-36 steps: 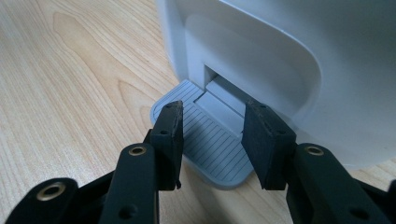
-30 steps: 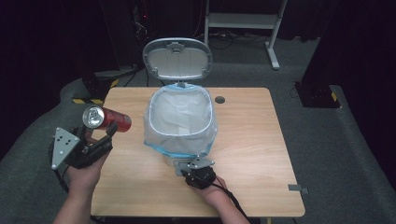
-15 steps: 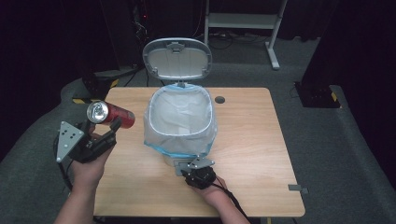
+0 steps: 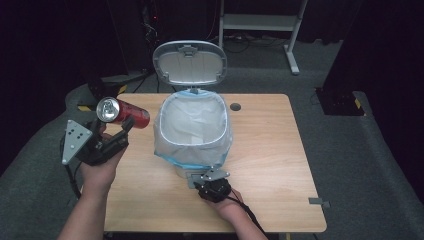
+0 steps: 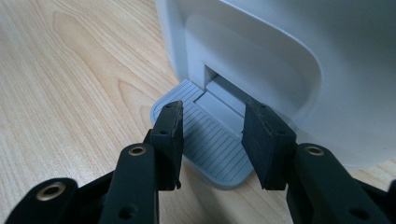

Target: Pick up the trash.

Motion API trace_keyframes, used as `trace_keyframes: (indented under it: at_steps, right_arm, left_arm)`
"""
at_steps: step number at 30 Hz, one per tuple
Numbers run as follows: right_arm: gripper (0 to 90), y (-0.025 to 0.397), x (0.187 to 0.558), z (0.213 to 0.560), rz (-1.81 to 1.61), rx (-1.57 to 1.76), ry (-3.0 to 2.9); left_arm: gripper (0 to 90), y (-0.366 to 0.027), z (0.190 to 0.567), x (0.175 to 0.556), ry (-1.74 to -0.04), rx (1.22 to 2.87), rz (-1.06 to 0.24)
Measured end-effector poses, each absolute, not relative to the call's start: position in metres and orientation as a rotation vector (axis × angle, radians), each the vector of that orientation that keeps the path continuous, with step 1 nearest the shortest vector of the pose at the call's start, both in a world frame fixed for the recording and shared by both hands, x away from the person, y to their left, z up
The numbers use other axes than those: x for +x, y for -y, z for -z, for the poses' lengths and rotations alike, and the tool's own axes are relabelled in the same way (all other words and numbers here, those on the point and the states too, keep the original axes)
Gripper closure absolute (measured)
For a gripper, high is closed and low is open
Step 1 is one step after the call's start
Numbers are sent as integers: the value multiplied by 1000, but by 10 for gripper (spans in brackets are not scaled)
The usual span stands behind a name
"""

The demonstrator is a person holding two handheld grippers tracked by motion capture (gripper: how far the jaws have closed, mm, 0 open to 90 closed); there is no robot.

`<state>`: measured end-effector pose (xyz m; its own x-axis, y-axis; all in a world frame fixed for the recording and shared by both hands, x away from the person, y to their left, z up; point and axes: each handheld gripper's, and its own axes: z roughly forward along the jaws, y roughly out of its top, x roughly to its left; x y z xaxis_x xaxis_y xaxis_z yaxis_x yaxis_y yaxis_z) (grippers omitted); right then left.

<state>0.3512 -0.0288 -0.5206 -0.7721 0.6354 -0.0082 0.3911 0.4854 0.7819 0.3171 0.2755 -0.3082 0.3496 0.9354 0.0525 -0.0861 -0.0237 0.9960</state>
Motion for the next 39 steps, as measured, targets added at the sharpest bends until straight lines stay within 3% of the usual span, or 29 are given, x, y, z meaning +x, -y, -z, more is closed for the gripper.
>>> trace_keyframes:
  at_steps: [39]
  right_arm:
    - [584,29,351,521,-1174,872,-2437]
  left_arm:
    - [336,-193,292,350,-734,1389,-847]
